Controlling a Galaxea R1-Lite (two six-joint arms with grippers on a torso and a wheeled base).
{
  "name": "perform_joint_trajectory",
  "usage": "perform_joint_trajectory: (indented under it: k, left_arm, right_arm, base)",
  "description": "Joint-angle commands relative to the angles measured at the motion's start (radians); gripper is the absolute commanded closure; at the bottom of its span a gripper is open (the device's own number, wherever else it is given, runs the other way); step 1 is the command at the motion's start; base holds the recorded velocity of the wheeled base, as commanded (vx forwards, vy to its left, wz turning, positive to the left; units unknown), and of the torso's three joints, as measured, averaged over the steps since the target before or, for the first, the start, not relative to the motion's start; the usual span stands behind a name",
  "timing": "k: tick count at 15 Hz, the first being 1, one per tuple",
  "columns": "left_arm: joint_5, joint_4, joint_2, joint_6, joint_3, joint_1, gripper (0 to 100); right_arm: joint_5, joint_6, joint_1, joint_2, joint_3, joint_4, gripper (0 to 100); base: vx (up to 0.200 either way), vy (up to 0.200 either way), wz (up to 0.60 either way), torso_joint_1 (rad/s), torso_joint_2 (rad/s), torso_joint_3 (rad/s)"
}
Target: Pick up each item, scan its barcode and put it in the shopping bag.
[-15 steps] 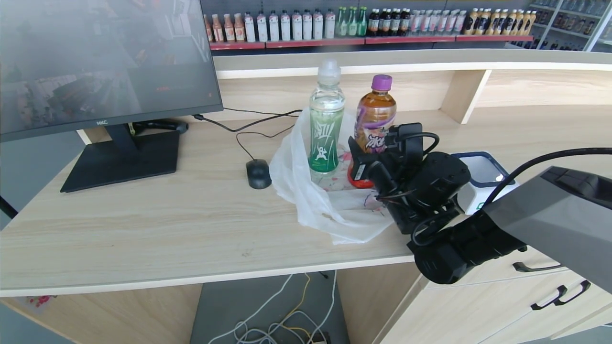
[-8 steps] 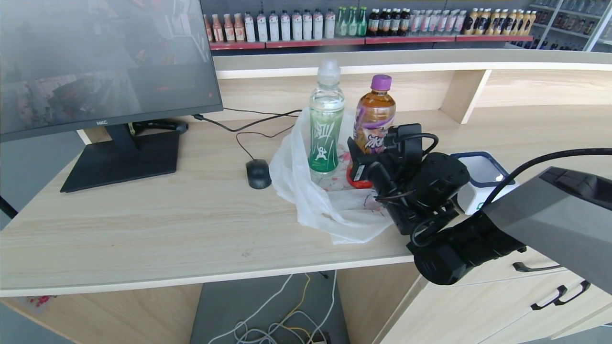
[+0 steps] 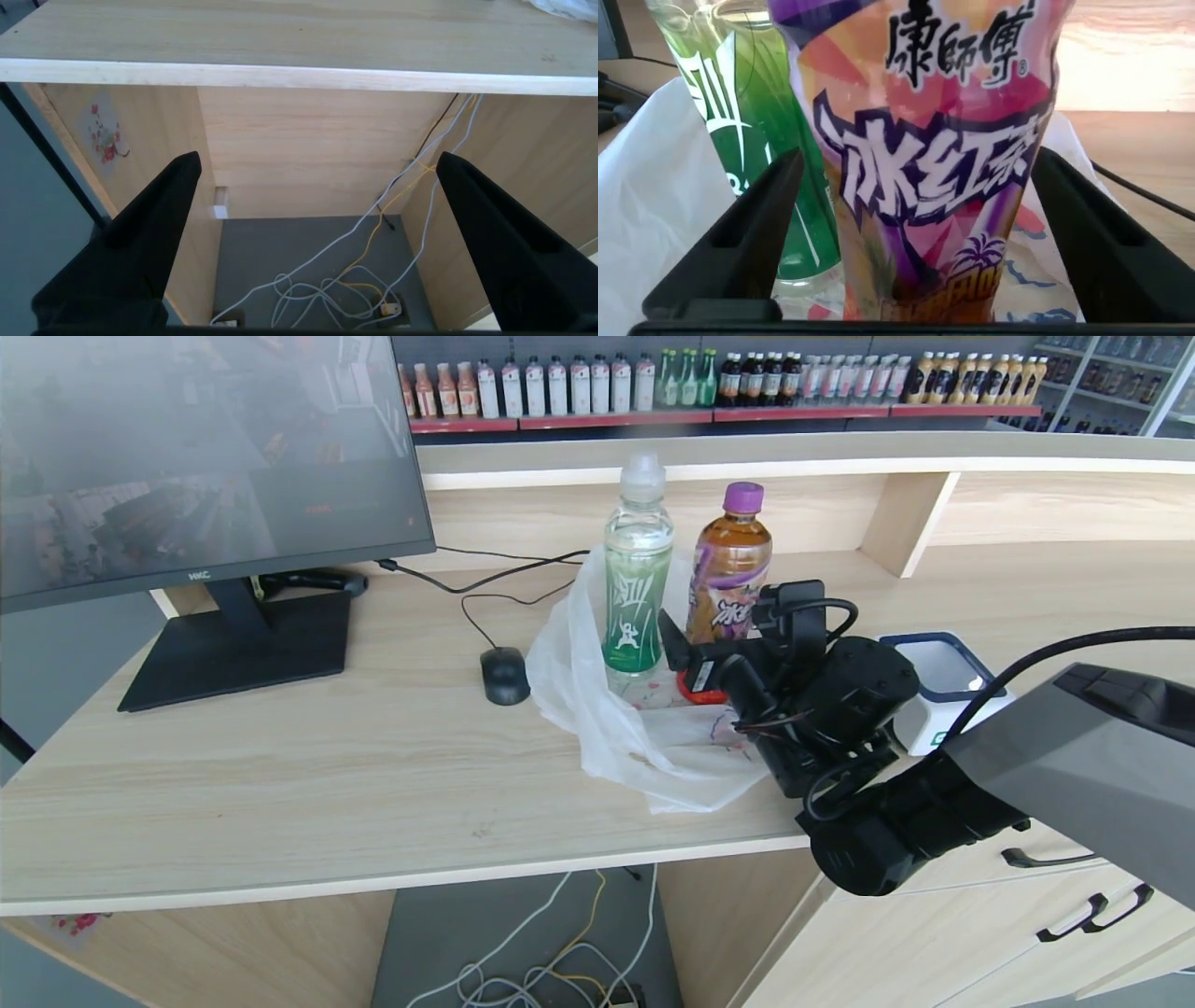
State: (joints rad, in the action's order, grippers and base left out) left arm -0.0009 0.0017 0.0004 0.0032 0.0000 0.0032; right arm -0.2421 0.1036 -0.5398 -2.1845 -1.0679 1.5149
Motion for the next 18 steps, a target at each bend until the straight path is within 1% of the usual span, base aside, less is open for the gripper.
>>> perform_joint_trajectory:
  k: [1,6,12,14,18]
  left_arm:
    - [0.001,0.000,0.000,0.000,0.000,0.000,0]
    - [0.001,0.000,0.000,0.000,0.000,0.000,0]
    - [0.001,0.000,0.000,0.000,0.000,0.000,0]
    - [-0.001,0.000,0.000,0.000,0.000,0.000,0]
    - [-0.001,0.000,0.000,0.000,0.000,0.000,0]
  right_arm:
    - [0.000,0.001,0.000,0.012,0.000,0.002,0]
    - [0.000,0.001,0.000,0.029,0.005,0.004,0]
    - [0.000,0.001,0.000,0.160,0.098,0.016,0]
    - [0.000,0.001,0.007,0.250,0.174,0.019,0]
    - [0.001,0.001,0.012,0.486,0.414,0.039,0]
  base:
    - [0.000,0.000,0.00,0.000,0.00,0.000]
    - [0.000,0.000,0.00,0.000,0.00,0.000]
    - [0.000,0.000,0.00,0.000,0.00,0.000]
    - [0.000,0.000,0.00,0.000,0.00,0.000]
    - [0.000,0.000,0.00,0.000,0.00,0.000]
